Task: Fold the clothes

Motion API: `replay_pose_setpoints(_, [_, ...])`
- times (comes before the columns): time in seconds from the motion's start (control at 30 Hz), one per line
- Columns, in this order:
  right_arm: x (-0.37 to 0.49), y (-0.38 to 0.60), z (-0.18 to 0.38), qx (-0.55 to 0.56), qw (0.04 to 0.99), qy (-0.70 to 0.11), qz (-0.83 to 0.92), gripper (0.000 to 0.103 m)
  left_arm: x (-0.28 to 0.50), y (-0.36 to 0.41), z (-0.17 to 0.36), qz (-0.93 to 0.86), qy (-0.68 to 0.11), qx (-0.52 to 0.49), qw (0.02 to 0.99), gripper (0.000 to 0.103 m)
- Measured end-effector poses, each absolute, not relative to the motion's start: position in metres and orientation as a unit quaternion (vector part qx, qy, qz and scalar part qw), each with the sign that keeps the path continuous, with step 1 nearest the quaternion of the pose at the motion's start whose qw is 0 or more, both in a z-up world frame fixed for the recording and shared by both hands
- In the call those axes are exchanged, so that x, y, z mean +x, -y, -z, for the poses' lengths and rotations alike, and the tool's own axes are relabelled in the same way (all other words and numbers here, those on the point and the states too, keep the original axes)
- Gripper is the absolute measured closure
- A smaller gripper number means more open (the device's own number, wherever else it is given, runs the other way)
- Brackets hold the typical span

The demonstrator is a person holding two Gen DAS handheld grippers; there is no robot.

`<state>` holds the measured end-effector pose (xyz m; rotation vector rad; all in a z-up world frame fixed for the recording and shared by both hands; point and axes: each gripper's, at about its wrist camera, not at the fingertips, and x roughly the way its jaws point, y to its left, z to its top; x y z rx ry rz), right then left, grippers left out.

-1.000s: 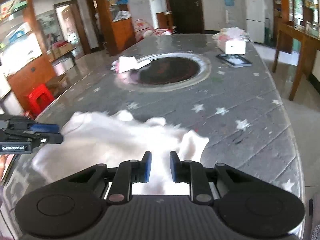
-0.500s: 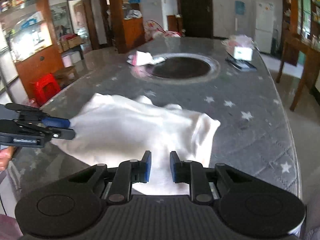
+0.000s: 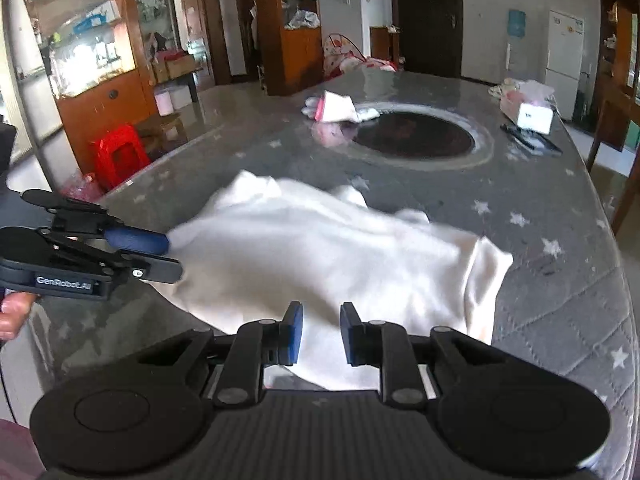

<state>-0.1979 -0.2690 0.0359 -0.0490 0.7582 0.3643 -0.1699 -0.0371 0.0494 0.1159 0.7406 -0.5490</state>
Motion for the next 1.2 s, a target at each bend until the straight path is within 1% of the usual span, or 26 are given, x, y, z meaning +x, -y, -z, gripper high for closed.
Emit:
replay_pose_setpoints(0.03, [-0.197, 0.266, -0.036, -0.024, 0.912, -0.367, -0.181, 0.083, -0.169, 0.039, -0.052, 0.269, -0.356, 0.049, 0.894, 0.063])
replay_pose_setpoints(0.07, [-0.197, 0.264, -0.037, -0.025, 0.912, -0.365, -0.185, 0.079, -0.167, 0.041, -0.053, 0.272, -0.355, 0.047, 0.893, 0.063])
replay_pose_setpoints(0.1, [-0.196, 0.261, -0.037, -0.025, 0.912, -0.364, -0.189, 0.074, -0.165, 0.044, -0.053, 0.272, -0.355, 0.048, 0.893, 0.063])
replay_pose_setpoints(0.13, [-0.196, 0.258, -0.036, -0.027, 0.911, -0.364, -0.192, 0.073, -0.163, 0.047, -0.052, 0.272, -0.356, 0.05, 0.893, 0.063])
replay_pose_setpoints(0.3, [-0.196, 0.25, -0.023, -0.049, 0.904, -0.377, -0.197, 0.073, -0.152, 0.051, -0.035, 0.263, -0.383, 0.051, 0.884, 0.062])
replay_pose_setpoints(0.4, [-0.196, 0.256, -0.036, -0.039, 0.908, -0.368, -0.199, 0.072, -0.152, 0.046, -0.039, 0.266, -0.383, 0.037, 0.884, 0.061])
replay_pose_setpoints(0.53, [-0.19, 0.267, -0.042, -0.035, 0.915, -0.358, -0.183, 0.07, -0.149, 0.047, -0.048, 0.265, -0.368, 0.037, 0.89, 0.056])
replay_pose_setpoints(0.57, [-0.187, 0.27, -0.042, -0.029, 0.916, -0.359, -0.176, 0.065, -0.147, 0.048, -0.047, 0.262, -0.368, 0.039, 0.891, 0.056])
replay_pose_setpoints(0.6, [-0.185, 0.273, -0.039, -0.024, 0.916, -0.363, -0.171, 0.058, -0.143, 0.049, -0.046, 0.26, -0.371, 0.041, 0.89, 0.055])
replay_pose_setpoints(0.73, [-0.177, 0.279, -0.027, -0.019, 0.91, -0.382, -0.16, 0.057, -0.134, 0.051, -0.04, 0.257, -0.383, 0.044, 0.886, 0.055])
replay_pose_setpoints(0.83, [-0.175, 0.284, -0.03, -0.011, 0.911, -0.379, -0.163, 0.056, -0.133, 0.049, -0.047, 0.262, -0.38, 0.038, 0.886, 0.052])
replay_pose_setpoints(0.9, [-0.17, 0.287, -0.033, -0.002, 0.913, -0.374, -0.162, 0.049, -0.129, 0.05, -0.051, 0.259, -0.373, 0.038, 0.89, 0.049])
replay_pose_setpoints(0.97, [-0.164, 0.29, -0.034, 0.006, 0.915, -0.372, -0.157, 0.048, -0.122, 0.049, -0.051, 0.251, -0.375, 0.034, 0.892, 0.049])
replay_pose_setpoints(1.07, [-0.155, 0.292, -0.03, 0.016, 0.913, -0.378, -0.15, 0.043, -0.11, 0.049, -0.047, 0.24, -0.386, 0.028, 0.89, 0.048])
replay_pose_setpoints(1.13, [-0.152, 0.292, -0.025, 0.015, 0.911, -0.385, -0.15, 0.042, -0.107, 0.049, -0.043, 0.236, -0.391, 0.033, 0.889, 0.048])
replay_pose_setpoints(1.2, [-0.151, 0.291, -0.021, 0.015, 0.909, -0.389, -0.149, 0.033, -0.106, 0.049, -0.039, 0.236, -0.394, 0.036, 0.888, 0.047])
